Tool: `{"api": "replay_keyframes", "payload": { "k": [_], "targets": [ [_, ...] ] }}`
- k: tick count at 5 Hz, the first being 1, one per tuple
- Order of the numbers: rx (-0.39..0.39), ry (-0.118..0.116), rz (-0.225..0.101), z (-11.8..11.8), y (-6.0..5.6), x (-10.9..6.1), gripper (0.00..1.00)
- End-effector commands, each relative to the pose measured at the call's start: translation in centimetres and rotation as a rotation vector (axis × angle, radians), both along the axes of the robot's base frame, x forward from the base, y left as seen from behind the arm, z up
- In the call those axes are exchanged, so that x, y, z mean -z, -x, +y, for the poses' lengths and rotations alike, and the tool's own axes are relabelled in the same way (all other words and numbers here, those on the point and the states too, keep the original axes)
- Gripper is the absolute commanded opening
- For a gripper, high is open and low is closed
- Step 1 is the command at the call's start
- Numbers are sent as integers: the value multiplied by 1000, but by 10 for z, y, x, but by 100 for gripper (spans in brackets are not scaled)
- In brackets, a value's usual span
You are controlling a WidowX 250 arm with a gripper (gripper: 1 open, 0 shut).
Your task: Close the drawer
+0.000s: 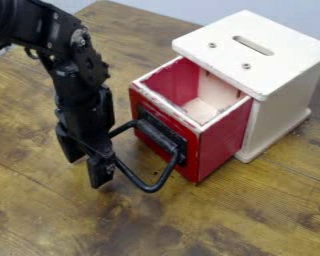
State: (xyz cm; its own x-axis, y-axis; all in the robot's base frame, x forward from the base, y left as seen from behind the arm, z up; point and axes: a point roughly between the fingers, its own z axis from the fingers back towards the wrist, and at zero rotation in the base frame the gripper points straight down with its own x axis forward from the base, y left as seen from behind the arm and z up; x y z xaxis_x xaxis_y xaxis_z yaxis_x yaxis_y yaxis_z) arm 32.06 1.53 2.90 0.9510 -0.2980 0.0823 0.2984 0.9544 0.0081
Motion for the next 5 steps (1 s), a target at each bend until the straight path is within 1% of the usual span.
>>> {"api": "replay_keyframes", "payload": {
  "k": [1, 2, 3, 4, 5],
  "targets": [
    [-9, 15, -183, 0, -44, -31, 100],
    [-4, 28, -188, 1, -55, -32, 100],
    [-16, 45, -89, -4, -65, -27, 100],
    [-18, 18, -79, -6, -68, -25, 0],
    [-22, 10, -77, -7, -68, -24, 0]
  ]
}}
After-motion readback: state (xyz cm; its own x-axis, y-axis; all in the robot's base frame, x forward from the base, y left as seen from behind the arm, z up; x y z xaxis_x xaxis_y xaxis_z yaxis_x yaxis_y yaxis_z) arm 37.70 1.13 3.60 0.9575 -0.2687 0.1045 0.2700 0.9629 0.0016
